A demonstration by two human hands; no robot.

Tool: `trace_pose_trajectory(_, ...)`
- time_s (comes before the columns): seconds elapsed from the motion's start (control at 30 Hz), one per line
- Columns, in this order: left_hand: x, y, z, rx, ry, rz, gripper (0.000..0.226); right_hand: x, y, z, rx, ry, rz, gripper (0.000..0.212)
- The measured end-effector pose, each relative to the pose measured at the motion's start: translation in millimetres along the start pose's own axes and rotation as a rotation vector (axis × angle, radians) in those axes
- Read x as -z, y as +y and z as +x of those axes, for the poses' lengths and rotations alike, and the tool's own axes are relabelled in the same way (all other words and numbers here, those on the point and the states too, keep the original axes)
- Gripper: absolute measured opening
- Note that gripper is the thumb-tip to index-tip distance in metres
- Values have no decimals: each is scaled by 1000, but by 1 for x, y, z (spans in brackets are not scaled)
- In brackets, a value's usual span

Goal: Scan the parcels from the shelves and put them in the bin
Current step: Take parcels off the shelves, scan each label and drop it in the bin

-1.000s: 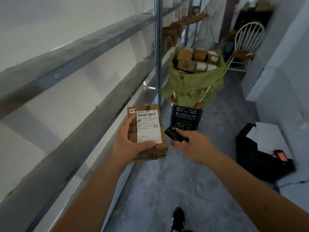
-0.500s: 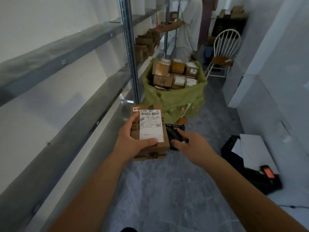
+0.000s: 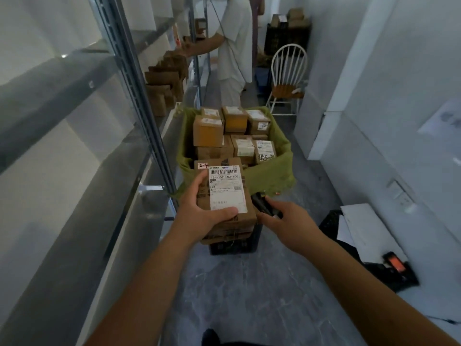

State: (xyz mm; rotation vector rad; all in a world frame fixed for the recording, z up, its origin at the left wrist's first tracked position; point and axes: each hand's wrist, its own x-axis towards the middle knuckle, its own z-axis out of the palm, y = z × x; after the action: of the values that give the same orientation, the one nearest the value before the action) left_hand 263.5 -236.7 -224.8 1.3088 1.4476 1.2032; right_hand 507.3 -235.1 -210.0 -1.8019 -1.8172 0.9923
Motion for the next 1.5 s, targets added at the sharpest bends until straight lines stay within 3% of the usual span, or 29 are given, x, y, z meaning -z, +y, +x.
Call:
trace_pose_trajectory(0.23, -13, -1, 114, 29, -132, -11, 117, 9, -4, 81, -64, 124, -24, 70)
trace_pose_trajectory(0.57, -76, -7, 256, 92, -188, 26, 111, 48, 36, 228, -109, 131, 93, 69)
trace_pose_trajectory(0.73, -109, 6, 322, 182, -188, 41, 125, 83, 52, 322, -74, 5, 42, 69)
trace_pose_trajectory(0.9, -124, 14, 384, 285, -225, 211, 148, 107, 57, 408, -37, -118, -45, 67)
trace_pose_trajectory(1.07, -133, 15, 425, 416, -239, 374, 152, 106, 58, 461, -65, -193, -21, 68)
trace_pose_trajectory(1.13, -134, 11, 437, 426, -226, 410, 149, 103, 59, 474, -78, -221, -32, 67)
trace_pose_trajectory(1.3, -136, 19, 446, 343, -212, 683, 113, 90, 60, 491, -123, -265, -4, 67)
trace_pose_trajectory(1.5, -127, 14, 446, 294, -279, 984, 99, 80, 56, 492, -129, -300, -18, 69)
